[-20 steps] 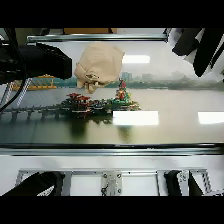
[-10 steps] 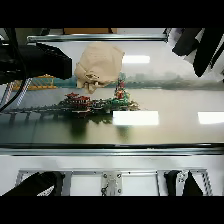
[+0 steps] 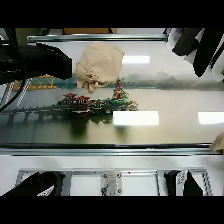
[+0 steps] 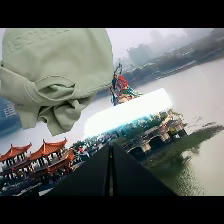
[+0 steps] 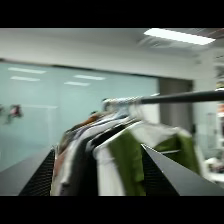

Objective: Fold the clothes and pants, and hang the long-sleeved shirts on hangers.

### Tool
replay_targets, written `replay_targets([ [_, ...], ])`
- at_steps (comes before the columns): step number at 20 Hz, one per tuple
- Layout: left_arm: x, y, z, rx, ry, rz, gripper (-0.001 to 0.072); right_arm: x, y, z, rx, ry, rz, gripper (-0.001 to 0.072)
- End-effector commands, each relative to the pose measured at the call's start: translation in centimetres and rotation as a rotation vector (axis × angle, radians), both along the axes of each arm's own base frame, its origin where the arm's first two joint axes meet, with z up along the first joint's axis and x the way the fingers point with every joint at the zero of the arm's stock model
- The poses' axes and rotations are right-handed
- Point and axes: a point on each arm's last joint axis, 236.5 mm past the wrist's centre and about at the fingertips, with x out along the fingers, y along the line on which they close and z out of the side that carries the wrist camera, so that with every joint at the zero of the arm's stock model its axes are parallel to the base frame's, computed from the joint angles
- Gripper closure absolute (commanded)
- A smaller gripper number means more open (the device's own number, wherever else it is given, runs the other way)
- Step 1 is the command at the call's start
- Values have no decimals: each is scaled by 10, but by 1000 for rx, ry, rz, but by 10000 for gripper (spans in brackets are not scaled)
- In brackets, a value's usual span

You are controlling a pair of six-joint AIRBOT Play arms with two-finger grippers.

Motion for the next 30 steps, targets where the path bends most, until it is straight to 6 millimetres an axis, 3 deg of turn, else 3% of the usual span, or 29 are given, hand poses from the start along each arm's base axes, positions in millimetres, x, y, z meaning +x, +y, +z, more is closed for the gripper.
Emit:
replay_targets([
  [1, 2, 3, -2, -11, 11, 15, 689, 69, 91, -79, -96, 318, 335, 141],
  [4, 9, 21, -31, -44, 69, 105, 689, 102, 200, -145, -106, 555, 666, 141],
  [6, 8, 22, -60, -92, 134, 107, 689, 102, 281, -190, -159, 698, 911, 141],
  [8, 6, 15, -85, -201, 214, 95, 689, 88, 356, -235, -187, 833, 1156, 141],
  [10, 8, 20, -103, -251, 249, 104, 689, 76, 410, -273, -213, 933, 1310, 141],
  [12, 7, 28, -120, -272, 282, 133, 689, 67, 443, -303, -226, 1010, 1394, 141],
  [14, 2, 32, -135, -307, 328, 151, 689, 65, 458, -324, -222, 1064, 1429, 141],
  [16, -4, 35, -142, -329, 345, 162, 689, 67, 461, -331, -207, 1087, 1436, 142],
  [17, -8, 37, -145, -327, 345, 165, 689, 68, 460, -331, -206, 1088, 1434, 195],
  [19, -12, 38, -147, -329, 339, 166, 689, 68, 460, -331, -207, 1087, 1434, 564],
  [20, -14, 38, -145, -331, 333, 165, 689, 68, 460, -331, -207, 1086, 1434, 693],
  [24, -12, 39, -134, -348, 291, 164, 689, 68, 460, -331, -206, 1087, 1434, 688],
  [30, -12, 39, -134, -349, 290, 165, 689, 69, 461, -333, -205, 1091, 1434, 688],
])
